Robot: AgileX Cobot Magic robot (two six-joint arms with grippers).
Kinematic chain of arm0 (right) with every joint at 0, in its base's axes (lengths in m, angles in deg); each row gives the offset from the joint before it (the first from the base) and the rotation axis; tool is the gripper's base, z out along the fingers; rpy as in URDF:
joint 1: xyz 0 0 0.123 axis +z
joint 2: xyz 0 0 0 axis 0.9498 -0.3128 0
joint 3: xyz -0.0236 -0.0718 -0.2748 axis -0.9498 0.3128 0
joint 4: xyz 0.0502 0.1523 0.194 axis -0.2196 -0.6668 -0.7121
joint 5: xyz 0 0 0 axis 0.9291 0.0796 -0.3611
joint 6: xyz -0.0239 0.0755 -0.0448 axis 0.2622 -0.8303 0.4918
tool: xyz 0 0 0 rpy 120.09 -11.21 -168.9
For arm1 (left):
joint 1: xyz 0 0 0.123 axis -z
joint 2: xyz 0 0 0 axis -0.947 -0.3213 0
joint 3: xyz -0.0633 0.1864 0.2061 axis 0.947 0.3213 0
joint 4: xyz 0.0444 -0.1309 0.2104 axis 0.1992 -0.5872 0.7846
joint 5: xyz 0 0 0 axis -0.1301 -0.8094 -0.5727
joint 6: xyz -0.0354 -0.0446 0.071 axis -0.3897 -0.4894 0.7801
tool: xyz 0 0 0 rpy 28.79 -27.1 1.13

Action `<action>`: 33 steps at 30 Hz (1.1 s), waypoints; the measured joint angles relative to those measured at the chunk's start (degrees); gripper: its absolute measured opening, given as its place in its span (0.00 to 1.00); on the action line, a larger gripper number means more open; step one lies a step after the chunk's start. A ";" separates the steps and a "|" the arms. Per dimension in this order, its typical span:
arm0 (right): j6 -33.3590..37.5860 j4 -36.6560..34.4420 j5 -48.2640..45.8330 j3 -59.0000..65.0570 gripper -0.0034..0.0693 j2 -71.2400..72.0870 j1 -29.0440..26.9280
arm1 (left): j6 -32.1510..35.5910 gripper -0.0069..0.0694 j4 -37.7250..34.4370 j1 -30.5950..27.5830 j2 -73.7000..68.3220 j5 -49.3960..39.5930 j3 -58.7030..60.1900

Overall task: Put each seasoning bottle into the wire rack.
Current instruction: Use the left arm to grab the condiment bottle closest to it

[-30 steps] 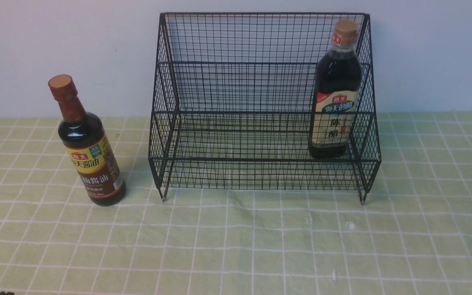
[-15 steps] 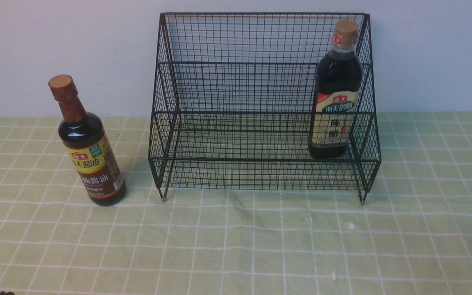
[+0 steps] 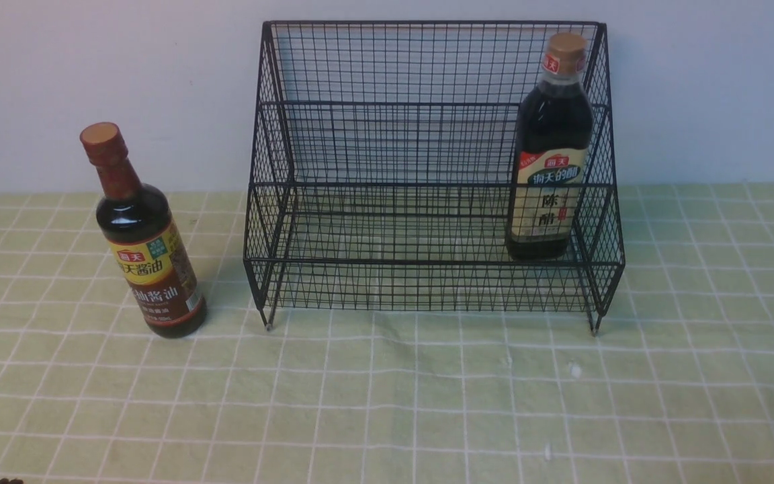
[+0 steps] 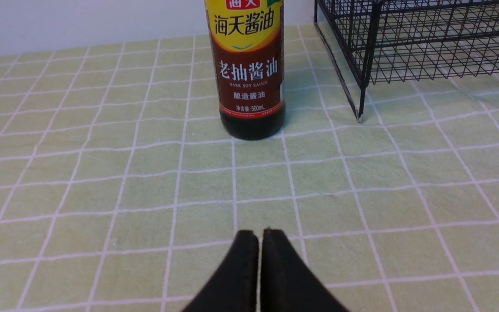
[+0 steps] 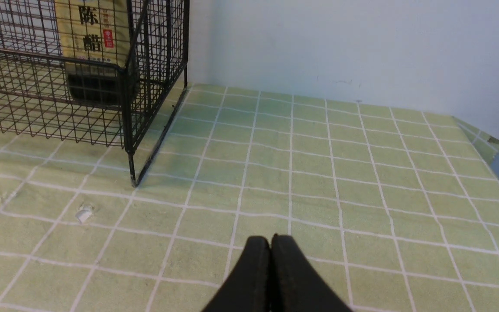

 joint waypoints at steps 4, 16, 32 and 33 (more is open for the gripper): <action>0.00 0.00 0.00 0.00 0.03 0.00 0.00 | 0.00 0.08 0.00 0.00 0.00 0.00 0.00; 0.00 0.00 0.00 0.00 0.03 0.00 0.00 | 0.00 0.08 0.00 0.00 0.00 0.00 0.00; 0.00 0.00 0.00 0.00 0.03 0.00 -0.01 | -0.05 0.08 -0.28 0.00 0.00 1.25 0.09; 0.00 0.00 0.00 0.00 0.03 0.00 -0.01 | -0.05 0.08 -0.51 0.00 0.00 4.76 0.12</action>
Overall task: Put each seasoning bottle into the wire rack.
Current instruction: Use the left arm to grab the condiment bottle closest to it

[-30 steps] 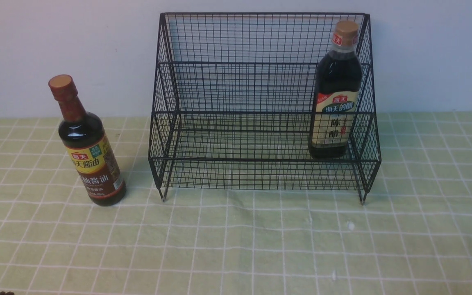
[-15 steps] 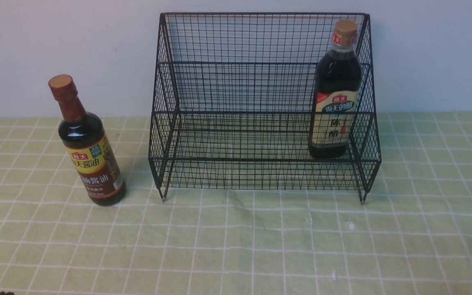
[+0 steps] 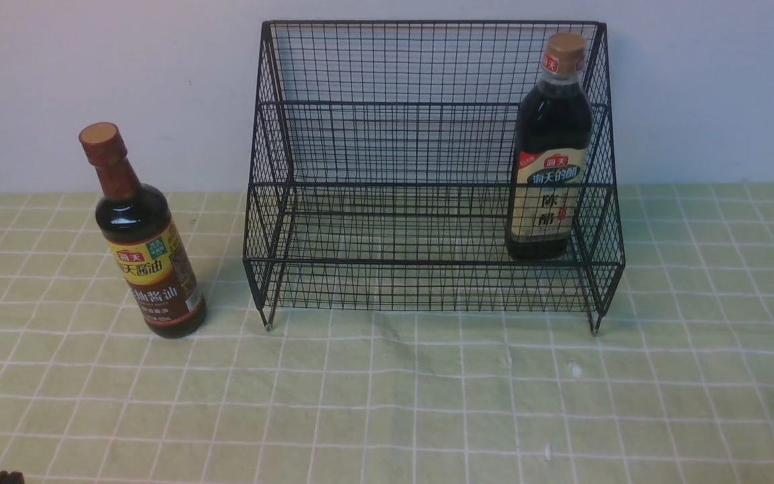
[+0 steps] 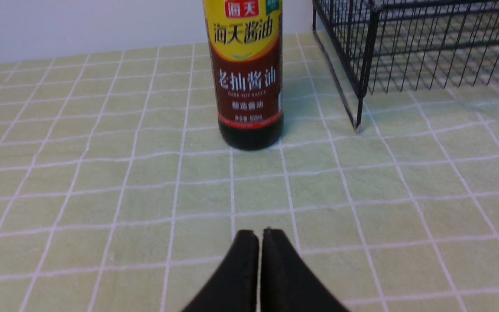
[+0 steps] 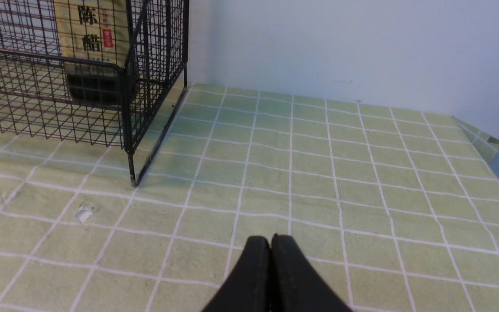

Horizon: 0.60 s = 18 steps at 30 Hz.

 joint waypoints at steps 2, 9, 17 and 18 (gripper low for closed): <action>0.00 0.00 0.00 0.00 0.03 0.00 0.00 | -0.64 0.08 -0.56 0.00 0.00 5.13 0.00; 0.00 0.00 0.00 0.00 0.03 0.00 0.00 | -3.02 0.08 -1.69 0.00 0.00 29.13 0.00; 0.00 0.00 0.00 0.00 0.03 0.00 0.00 | -3.99 0.08 -1.69 0.00 -5.82 42.15 -6.49; 0.00 0.00 0.00 0.00 0.03 0.00 0.00 | -3.99 0.08 -1.37 0.00 -8.04 40.72 -8.58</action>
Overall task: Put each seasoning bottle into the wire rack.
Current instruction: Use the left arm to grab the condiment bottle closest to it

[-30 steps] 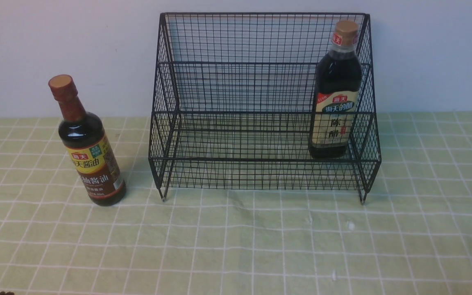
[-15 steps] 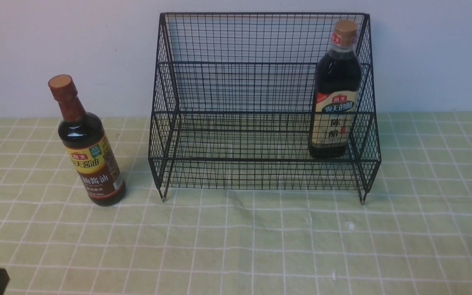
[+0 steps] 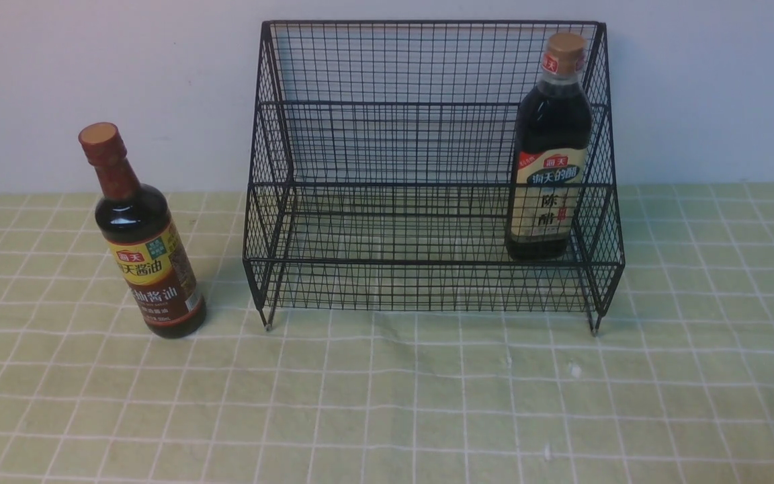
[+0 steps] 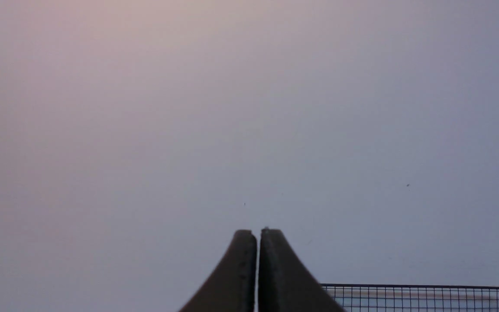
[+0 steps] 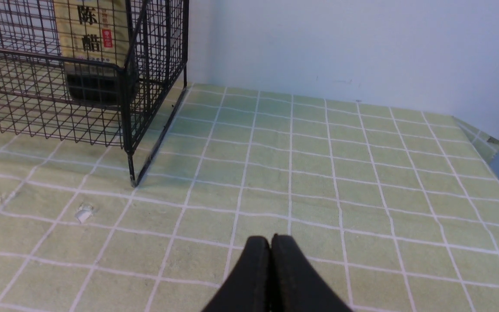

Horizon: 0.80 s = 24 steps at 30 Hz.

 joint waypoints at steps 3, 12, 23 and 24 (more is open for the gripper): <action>0.00 0.00 0.00 0.00 0.03 0.00 0.00 | 0.00 0.10 0.05 0.00 -6.79 -2.99 -4.92; 0.00 0.00 0.00 0.00 0.03 0.00 0.00 | 0.00 0.26 0.05 0.00 -31.71 -5.46 -19.27; 0.00 0.00 0.00 0.00 0.03 0.00 0.00 | 0.00 0.70 -0.32 0.00 -56.44 -0.43 -29.13; 0.00 0.00 0.00 0.00 0.03 0.00 0.00 | 0.00 0.73 -0.77 0.00 -57.99 0.12 -29.73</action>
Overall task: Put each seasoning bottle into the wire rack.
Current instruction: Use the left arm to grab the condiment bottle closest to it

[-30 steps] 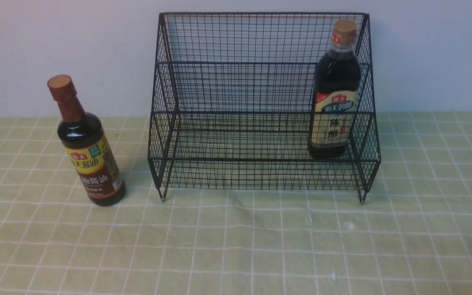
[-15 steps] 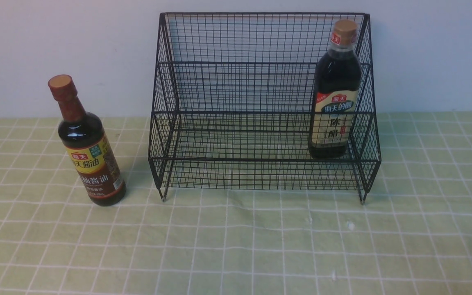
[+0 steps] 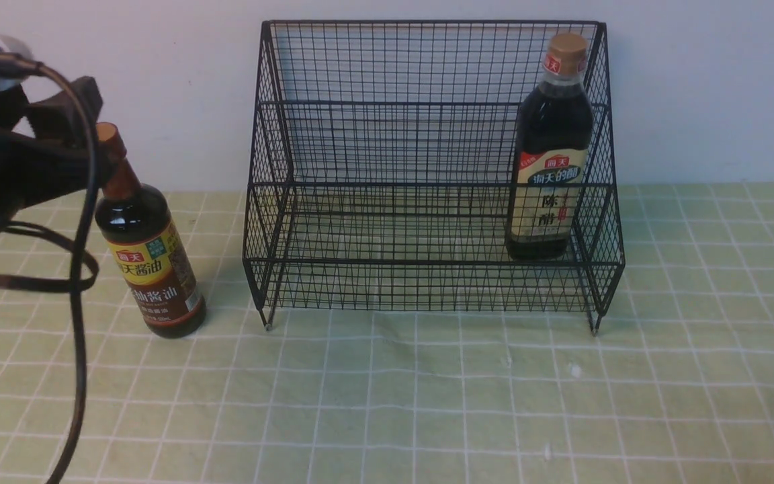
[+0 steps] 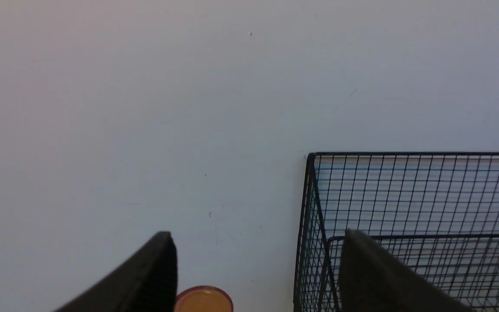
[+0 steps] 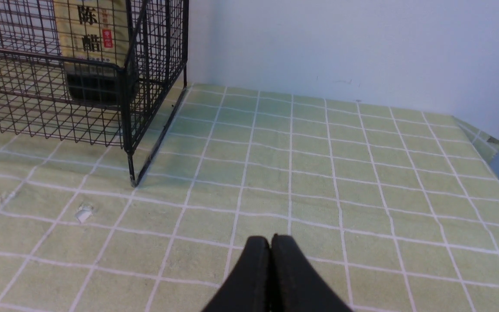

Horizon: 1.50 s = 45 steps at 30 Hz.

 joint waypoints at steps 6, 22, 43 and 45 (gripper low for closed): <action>0.00 0.00 0.00 0.00 0.03 0.00 0.00 | 0.67 0.79 -3.57 0.00 -9.27 1.62 -3.61; 0.00 0.00 0.00 0.00 0.03 0.00 0.00 | 2.97 0.79 -7.57 0.00 -21.99 10.55 -4.64; 0.00 0.00 0.00 0.00 0.03 0.00 0.00 | 3.39 0.44 -5.53 -0.02 -18.57 1.68 -4.57; 0.00 0.00 0.00 0.00 0.03 0.00 0.00 | 2.90 0.44 -3.13 0.16 -15.84 -2.40 -4.51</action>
